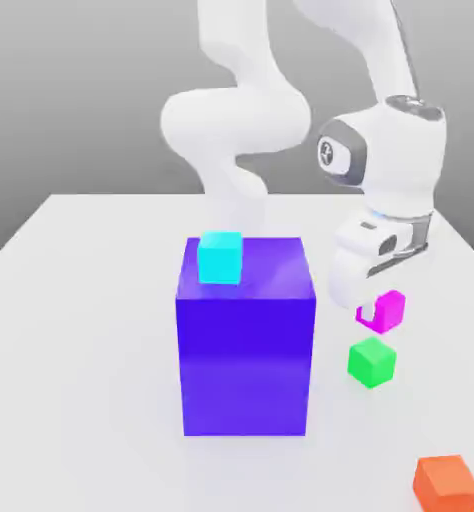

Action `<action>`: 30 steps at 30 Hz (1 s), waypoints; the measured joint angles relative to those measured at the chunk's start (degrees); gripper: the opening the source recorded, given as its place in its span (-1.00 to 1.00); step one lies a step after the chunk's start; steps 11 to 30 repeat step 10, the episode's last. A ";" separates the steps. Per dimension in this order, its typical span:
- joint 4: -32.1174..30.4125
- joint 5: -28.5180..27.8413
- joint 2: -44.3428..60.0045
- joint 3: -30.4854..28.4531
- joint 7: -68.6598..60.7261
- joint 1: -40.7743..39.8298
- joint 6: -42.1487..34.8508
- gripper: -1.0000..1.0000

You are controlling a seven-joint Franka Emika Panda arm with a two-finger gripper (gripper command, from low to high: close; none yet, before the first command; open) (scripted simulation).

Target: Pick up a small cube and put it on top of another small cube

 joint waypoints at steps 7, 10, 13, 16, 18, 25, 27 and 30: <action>-0.18 -12.51 9.23 0.10 8.62 -3.65 8.54 -1.00; -0.22 -14.65 10.41 -0.58 10.09 -3.76 9.56 1.00; -0.22 -14.65 10.41 -0.58 10.09 -3.76 9.56 1.00; -0.22 -14.65 10.41 -0.58 10.09 -3.76 9.56 1.00; -0.22 -14.65 10.41 -0.58 10.09 -3.76 9.56 1.00; -0.22 -14.65 10.41 -0.58 10.09 -3.76 9.56 1.00; -0.22 -14.65 10.41 -0.58 10.09 -3.76 9.56 1.00; -0.22 -14.65 10.41 -0.58 10.09 -3.76 9.56 1.00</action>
